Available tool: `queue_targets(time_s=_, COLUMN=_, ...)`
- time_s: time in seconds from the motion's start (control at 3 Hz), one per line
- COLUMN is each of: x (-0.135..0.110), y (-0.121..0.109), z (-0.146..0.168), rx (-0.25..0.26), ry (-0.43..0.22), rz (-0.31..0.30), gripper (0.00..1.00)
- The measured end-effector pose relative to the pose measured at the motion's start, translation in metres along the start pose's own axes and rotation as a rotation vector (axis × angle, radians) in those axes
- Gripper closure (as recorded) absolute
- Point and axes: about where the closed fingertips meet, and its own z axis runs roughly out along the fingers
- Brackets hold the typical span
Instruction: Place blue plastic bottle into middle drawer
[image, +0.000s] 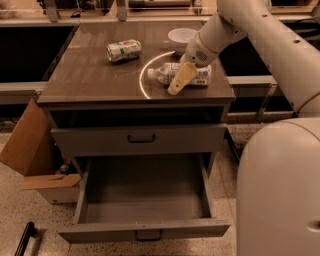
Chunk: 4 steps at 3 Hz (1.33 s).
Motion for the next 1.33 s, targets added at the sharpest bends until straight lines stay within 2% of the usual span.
queue_targets(time_s=0.33, x=0.004, y=0.0, z=0.007, rx=-0.008, ry=0.057, rz=0.002, gripper=0.42)
queue_targets(time_s=0.67, x=0.002, y=0.004, z=0.003, rx=0.009, ry=0.102, rz=-0.019, gripper=0.66)
queue_targets(time_s=1.0, x=-0.009, y=0.023, z=-0.021, rx=0.066, ry=0.11, rz=-0.057, gripper=0.89)
queue_targets(time_s=1.33, x=-0.021, y=0.062, z=-0.043, rx=0.102, ry=0.08, rz=-0.081, gripper=1.0)
